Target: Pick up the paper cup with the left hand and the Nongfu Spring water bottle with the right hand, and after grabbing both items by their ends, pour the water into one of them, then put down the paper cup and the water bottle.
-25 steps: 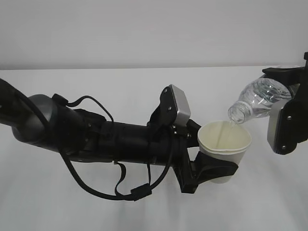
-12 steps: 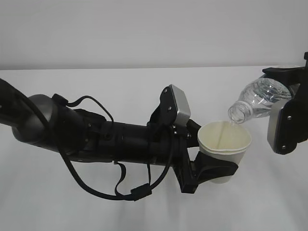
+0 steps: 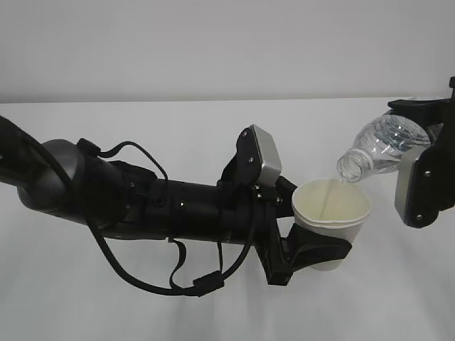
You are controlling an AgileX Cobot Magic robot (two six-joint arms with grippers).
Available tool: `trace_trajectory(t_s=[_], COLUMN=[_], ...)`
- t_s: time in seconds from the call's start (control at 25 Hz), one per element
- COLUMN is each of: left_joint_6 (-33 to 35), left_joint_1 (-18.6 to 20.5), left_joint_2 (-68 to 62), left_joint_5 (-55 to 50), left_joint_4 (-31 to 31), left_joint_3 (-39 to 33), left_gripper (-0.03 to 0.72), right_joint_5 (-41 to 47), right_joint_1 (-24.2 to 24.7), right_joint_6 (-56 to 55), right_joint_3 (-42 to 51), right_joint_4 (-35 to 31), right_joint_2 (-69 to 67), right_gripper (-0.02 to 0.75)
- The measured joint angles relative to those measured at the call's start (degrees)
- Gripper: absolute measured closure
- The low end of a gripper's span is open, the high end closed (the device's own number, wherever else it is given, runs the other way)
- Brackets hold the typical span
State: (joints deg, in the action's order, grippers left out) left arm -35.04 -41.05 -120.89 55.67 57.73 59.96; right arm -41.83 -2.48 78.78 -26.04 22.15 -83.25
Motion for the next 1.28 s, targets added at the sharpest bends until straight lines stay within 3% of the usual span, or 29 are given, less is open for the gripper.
trace_trajectory(t_s=[1.28], left_joint_6=[0.0], left_joint_1=[0.0], left_joint_2=[0.0], left_joint_5=[0.0], left_joint_4=[0.0], left_joint_3=[0.0], left_gripper=[0.202], right_joint_5=[0.0], right_joint_1=[0.0], right_joint_6=[1.24], right_joint_3=[0.0], right_joint_4=[-0.11], right_joint_2=[0.0], right_gripper=[0.314])
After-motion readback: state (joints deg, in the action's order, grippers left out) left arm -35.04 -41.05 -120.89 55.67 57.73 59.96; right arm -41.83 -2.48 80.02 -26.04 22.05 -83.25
